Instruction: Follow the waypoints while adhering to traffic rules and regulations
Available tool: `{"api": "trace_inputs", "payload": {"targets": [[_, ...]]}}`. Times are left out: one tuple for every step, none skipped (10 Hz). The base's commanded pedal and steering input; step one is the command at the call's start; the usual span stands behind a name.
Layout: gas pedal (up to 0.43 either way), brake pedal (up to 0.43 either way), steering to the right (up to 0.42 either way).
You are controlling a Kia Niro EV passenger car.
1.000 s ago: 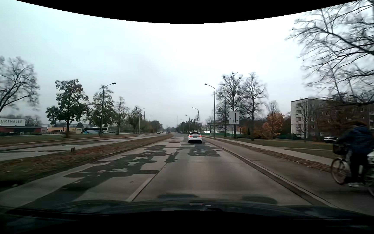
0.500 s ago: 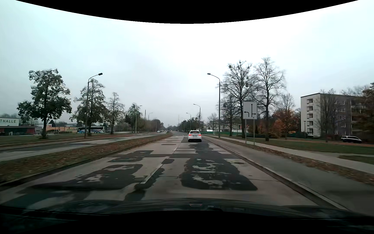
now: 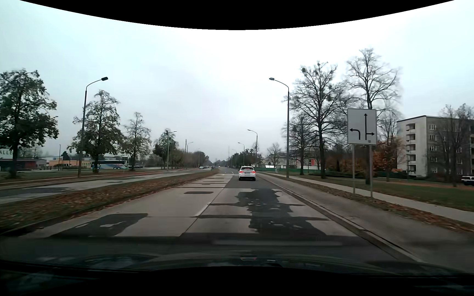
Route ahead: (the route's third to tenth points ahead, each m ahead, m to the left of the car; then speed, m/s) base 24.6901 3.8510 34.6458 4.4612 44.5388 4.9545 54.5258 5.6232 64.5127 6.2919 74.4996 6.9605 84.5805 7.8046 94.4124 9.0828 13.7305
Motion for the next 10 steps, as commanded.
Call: {"api": "trace_inputs", "payload": {"targets": [[0.130, 0.000, -0.006], [0.118, 0.000, -0.006], [0.118, 0.000, -0.006], [0.118, 0.000, -0.006], [0.118, 0.000, -0.006], [0.118, 0.000, -0.006], [0.118, 0.000, -0.006], [0.118, 0.000, -0.008], [0.118, 0.000, -0.008], [0.118, 0.000, -0.008]]}}
